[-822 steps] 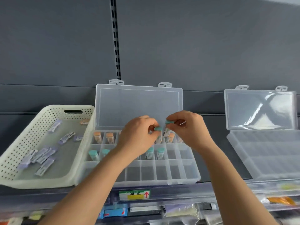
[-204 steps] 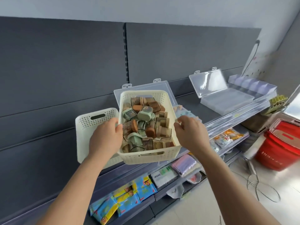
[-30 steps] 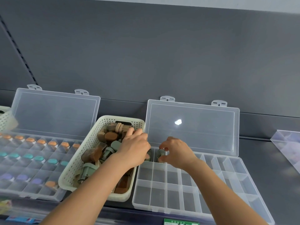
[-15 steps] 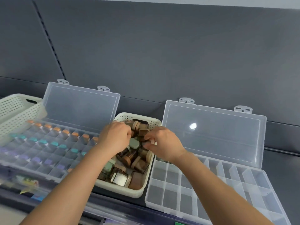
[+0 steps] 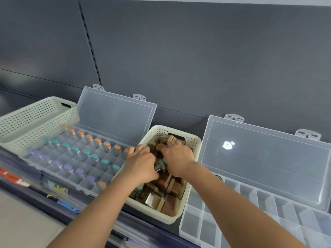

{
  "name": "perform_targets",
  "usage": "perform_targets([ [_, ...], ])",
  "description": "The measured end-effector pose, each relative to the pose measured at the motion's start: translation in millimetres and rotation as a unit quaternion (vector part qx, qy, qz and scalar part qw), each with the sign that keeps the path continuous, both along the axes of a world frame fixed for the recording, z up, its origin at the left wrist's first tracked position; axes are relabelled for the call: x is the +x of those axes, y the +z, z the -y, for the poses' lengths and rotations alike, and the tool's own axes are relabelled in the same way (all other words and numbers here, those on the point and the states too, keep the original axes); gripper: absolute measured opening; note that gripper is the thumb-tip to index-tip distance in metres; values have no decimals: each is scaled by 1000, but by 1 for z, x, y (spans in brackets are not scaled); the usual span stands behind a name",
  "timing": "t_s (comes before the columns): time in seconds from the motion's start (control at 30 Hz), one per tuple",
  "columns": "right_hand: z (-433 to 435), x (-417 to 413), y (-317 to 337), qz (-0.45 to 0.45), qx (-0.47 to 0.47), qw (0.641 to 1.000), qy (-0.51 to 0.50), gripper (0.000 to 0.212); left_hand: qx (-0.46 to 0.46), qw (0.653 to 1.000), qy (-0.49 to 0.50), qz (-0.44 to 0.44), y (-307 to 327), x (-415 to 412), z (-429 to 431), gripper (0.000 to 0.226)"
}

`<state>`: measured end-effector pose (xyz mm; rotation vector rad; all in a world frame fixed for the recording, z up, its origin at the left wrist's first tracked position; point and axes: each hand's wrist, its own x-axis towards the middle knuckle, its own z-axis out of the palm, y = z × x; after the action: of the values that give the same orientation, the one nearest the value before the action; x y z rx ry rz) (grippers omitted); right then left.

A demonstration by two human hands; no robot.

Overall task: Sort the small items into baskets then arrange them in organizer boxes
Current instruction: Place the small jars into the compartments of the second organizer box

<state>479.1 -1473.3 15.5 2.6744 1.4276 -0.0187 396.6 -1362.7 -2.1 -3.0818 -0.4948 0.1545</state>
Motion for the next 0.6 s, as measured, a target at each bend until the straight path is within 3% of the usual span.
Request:
perform_targets([
  [0.1,4,6,2,-49,57,997,-11,36,-40,998,15,49,8,0,-4,24],
  [0.2,14,16,7,-144,137,978,-62,40,-155,980,50,114,20,-2,-10,25],
  [0.33,31,25,11,-258,224,935,-100,49,-308,927,82,196,31,-2,-13,33],
  [0.4,40,25,11,-296,279,907,-108,36,-399,884,73,233,35,1,-7,35],
  [0.47,49,24,10,-357,349,855,-141,25,-460,851,62,245,37,4,-1,35],
  [0.53,59,24,8,-386,393,817,-173,24,-466,853,47,230,37,9,6,32],
  [0.6,69,26,7,-368,404,817,-185,26,-465,859,29,213,36,16,12,30],
])
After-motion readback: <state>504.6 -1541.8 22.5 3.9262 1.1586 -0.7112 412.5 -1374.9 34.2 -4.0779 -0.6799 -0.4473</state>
